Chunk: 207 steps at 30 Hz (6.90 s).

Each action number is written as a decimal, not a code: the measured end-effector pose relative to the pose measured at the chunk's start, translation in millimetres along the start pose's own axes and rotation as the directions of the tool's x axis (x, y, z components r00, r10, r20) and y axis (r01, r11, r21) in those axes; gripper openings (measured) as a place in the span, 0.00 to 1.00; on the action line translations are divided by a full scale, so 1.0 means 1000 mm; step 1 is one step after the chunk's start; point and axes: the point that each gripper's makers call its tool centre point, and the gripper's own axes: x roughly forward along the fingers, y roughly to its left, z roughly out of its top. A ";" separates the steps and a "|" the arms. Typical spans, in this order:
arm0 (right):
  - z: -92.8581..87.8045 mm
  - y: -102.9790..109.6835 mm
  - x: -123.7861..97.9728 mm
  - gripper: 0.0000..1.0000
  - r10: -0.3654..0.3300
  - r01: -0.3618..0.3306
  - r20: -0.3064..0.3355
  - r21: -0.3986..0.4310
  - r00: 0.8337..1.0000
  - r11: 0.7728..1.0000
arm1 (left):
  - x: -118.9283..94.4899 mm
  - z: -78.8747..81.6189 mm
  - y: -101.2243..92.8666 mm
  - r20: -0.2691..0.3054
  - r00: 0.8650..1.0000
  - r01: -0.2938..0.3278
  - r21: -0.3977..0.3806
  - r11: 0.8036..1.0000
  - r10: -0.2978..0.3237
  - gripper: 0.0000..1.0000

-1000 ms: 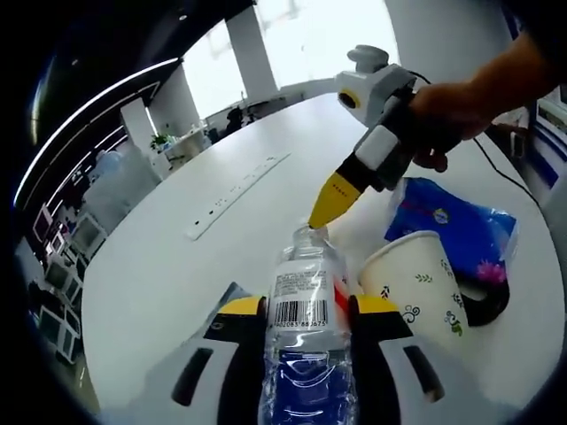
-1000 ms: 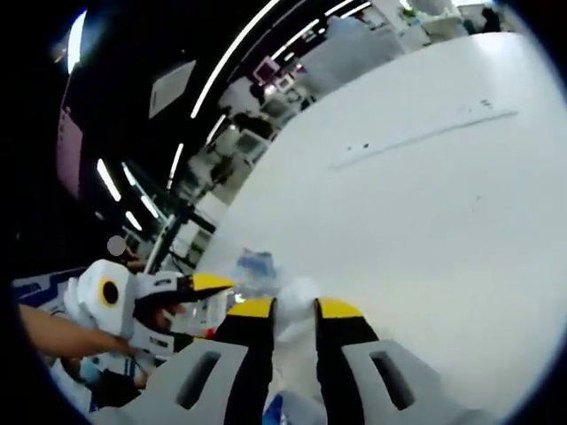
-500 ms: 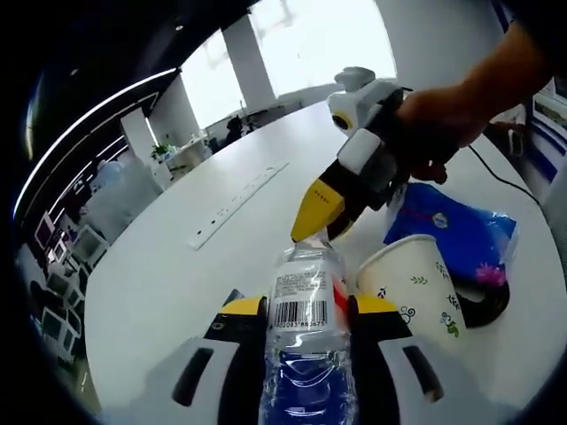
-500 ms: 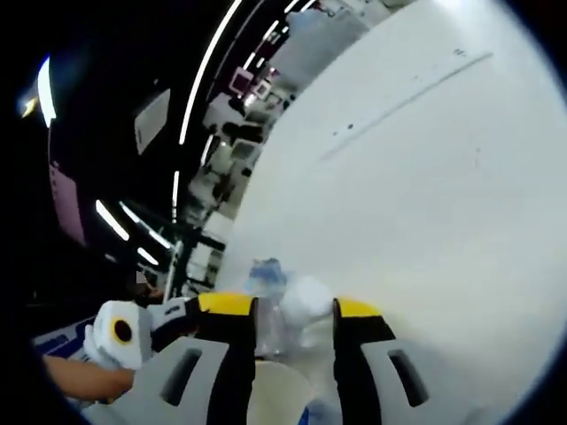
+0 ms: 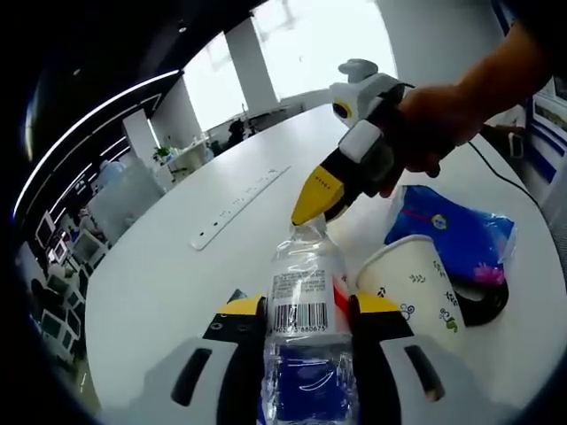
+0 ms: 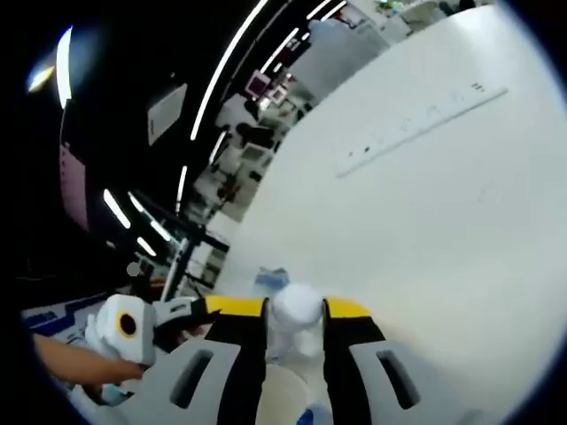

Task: Arrange the tabletop items into an orderly group along one side of the table until the central work area is clear of visible clutter.

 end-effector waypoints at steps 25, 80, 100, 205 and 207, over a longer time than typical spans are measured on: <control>0.015 0.030 -0.009 0.20 -0.010 0.016 0.031 -0.202 0.999 0.979 | -0.008 0.007 0.003 -0.001 1.000 -0.029 -0.038 0.999 0.029 0.38; -0.008 0.139 -0.008 0.18 0.028 -0.049 -0.045 -0.573 0.999 0.818 | -0.062 -0.009 0.012 -0.032 0.998 -0.063 -0.143 0.988 0.059 0.39; -0.025 0.174 -0.002 0.18 0.062 -0.101 -0.083 -0.642 0.995 0.760 | -0.070 -0.010 0.011 0.024 0.999 -0.027 -0.197 0.980 0.032 0.39; -0.042 0.132 -0.067 0.76 -0.006 0.026 0.029 -0.755 1.000 0.656 | -0.109 -0.020 0.048 -0.055 0.963 -0.266 -0.380 0.886 0.265 0.53; -0.043 0.130 -0.068 0.78 -0.008 0.027 0.029 -0.759 1.000 0.650 | -0.106 -0.021 0.045 -0.064 0.964 -0.261 -0.381 0.887 0.256 0.54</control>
